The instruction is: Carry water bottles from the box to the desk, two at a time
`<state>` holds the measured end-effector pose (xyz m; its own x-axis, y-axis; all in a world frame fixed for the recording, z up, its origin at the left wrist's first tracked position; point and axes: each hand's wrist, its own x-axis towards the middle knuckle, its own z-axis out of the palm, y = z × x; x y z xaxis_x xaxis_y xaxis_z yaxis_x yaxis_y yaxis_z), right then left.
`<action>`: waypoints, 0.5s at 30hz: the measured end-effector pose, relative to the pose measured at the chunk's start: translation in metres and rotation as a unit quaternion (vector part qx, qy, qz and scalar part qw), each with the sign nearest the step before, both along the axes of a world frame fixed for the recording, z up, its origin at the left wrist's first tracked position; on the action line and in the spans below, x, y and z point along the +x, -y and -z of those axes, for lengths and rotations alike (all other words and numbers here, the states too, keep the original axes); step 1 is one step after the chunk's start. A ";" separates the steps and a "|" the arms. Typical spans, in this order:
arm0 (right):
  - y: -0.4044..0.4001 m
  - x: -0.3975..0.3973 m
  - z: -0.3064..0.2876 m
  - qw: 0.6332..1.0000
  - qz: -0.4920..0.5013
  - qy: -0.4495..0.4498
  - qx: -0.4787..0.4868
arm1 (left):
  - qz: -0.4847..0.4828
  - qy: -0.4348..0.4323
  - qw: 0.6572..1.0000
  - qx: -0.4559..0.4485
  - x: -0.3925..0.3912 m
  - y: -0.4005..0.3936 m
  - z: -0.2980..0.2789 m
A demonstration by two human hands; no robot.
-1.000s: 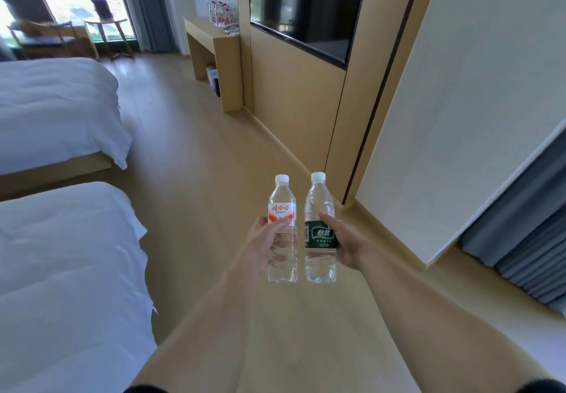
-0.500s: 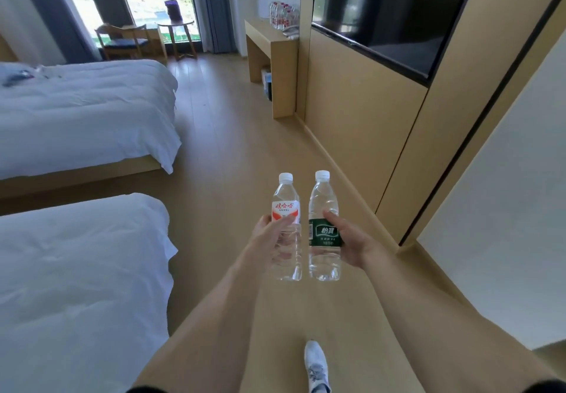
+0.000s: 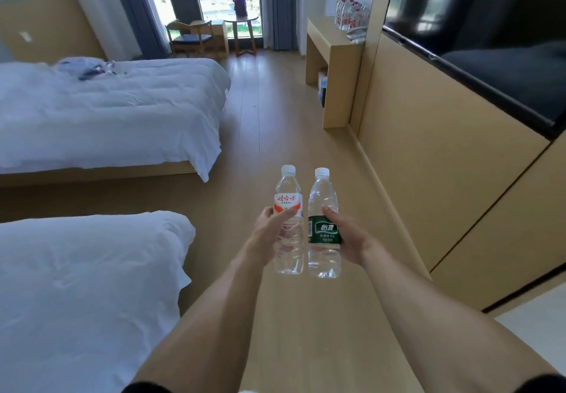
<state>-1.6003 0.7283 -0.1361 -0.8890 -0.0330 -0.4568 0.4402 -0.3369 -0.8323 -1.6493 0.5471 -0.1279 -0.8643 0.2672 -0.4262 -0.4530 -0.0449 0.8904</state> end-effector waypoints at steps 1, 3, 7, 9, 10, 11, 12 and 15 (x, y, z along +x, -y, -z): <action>-0.003 -0.015 0.000 1.000 -0.004 0.000 0.004 | -0.004 0.000 1.000 0.000 -0.014 -0.002 0.000; -0.009 -0.046 0.001 1.000 -0.014 -0.001 0.011 | -0.005 -0.001 1.000 0.003 -0.043 -0.006 0.002; -0.018 -0.112 0.005 1.000 -0.018 -0.003 0.016 | -0.003 -0.003 1.000 0.017 -0.108 -0.016 0.013; -0.023 -0.148 0.008 1.000 -0.012 -0.003 0.019 | 0.001 0.000 1.000 0.022 -0.146 -0.022 0.019; -0.026 -0.168 0.010 1.000 -0.007 -0.001 0.021 | 0.002 0.001 1.000 0.025 -0.166 -0.025 0.022; -0.029 -0.189 0.011 1.000 -0.002 0.001 0.023 | 0.002 0.001 1.000 0.030 -0.188 -0.028 0.026; -0.032 -0.210 0.012 1.000 0.004 0.003 0.025 | 0.003 0.001 0.999 0.034 -0.210 -0.030 0.029; -0.037 -0.275 0.010 0.999 0.017 0.014 0.030 | 0.014 0.005 0.999 0.031 -0.278 -0.036 0.028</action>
